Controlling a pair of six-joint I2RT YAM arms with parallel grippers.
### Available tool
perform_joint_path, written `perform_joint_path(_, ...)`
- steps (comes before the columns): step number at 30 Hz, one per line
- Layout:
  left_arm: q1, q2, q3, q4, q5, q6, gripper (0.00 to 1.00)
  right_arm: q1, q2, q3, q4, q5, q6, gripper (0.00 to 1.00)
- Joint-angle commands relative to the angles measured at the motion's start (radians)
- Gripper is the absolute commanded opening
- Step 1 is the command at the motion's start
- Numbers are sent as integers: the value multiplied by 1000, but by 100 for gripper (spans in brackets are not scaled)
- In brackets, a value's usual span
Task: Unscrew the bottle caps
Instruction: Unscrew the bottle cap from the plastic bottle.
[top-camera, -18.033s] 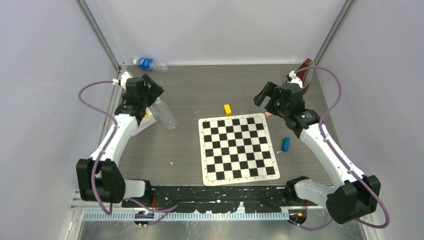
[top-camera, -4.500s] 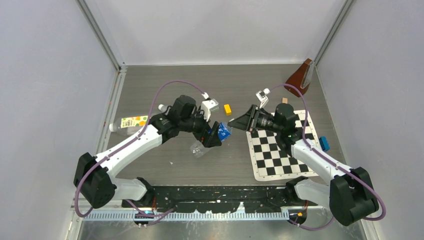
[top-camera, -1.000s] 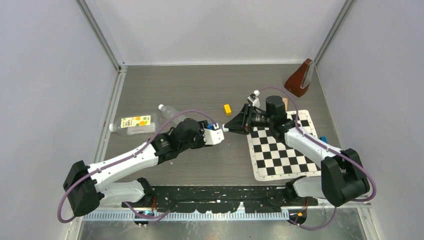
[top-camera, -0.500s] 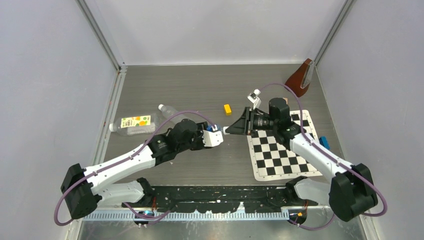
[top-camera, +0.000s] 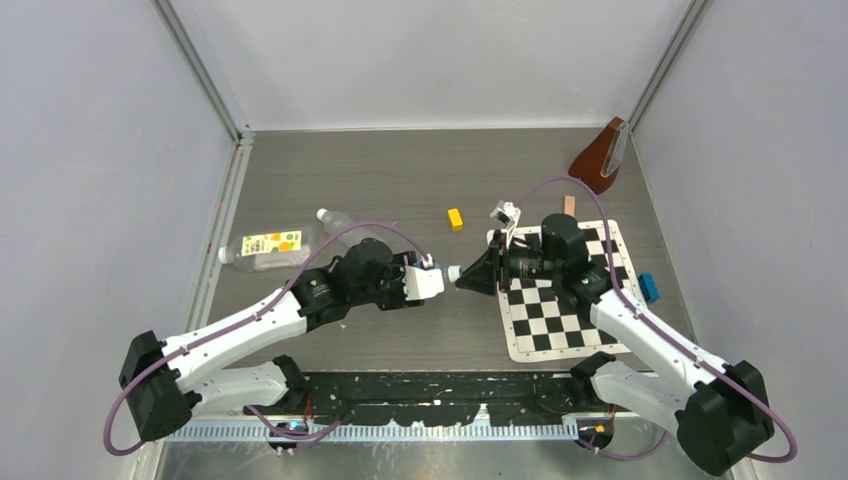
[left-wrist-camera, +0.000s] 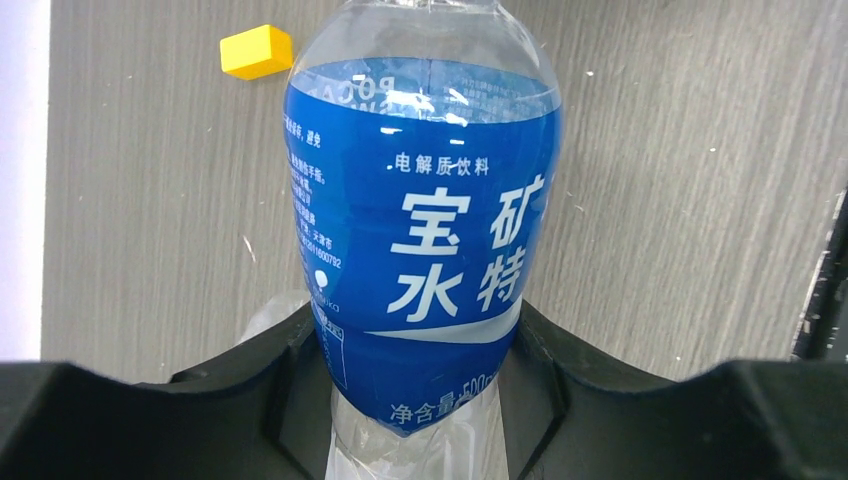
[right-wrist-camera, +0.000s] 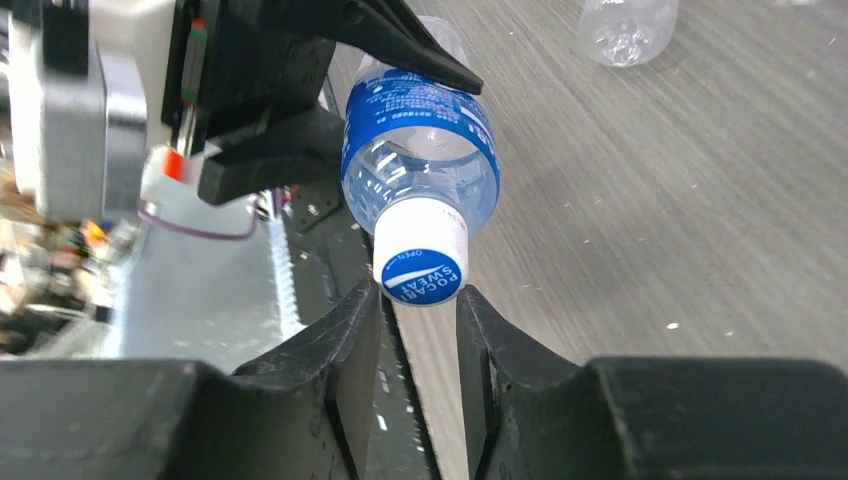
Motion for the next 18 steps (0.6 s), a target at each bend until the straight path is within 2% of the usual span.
perform_joint_path(1,-9,-17,61,-23,114,-15,13,15,-88,-11,-4,51,-293,1)
perform_joint_path(5,-9,-13,66,-40,121,-13,13,16,-162,-41,-1,70,-393,1)
perform_joint_path(8,-9,-15,61,-39,89,-13,13,17,-189,-54,4,117,-396,1)
perform_joint_path(10,-9,-19,53,-32,39,-8,13,17,-207,-62,18,177,-357,9)
perform_joint_path(12,-9,-28,39,-18,-27,-1,13,17,-230,-76,43,241,-249,20)
perform_joint_path(13,-9,-31,32,-12,-77,5,13,17,-248,-84,58,278,-166,31)
perform_joint_path(14,-9,-37,26,-9,-104,15,13,17,-257,-87,63,292,-115,37)
perform_joint_path(15,-9,-41,20,-8,-118,24,13,17,-276,-94,77,311,-9,49)
perform_joint_path(17,-10,-51,9,1,-130,31,13,18,-297,-102,107,329,157,61)
perform_joint_path(18,-11,-54,5,10,-127,32,13,18,-301,-103,115,340,213,63)
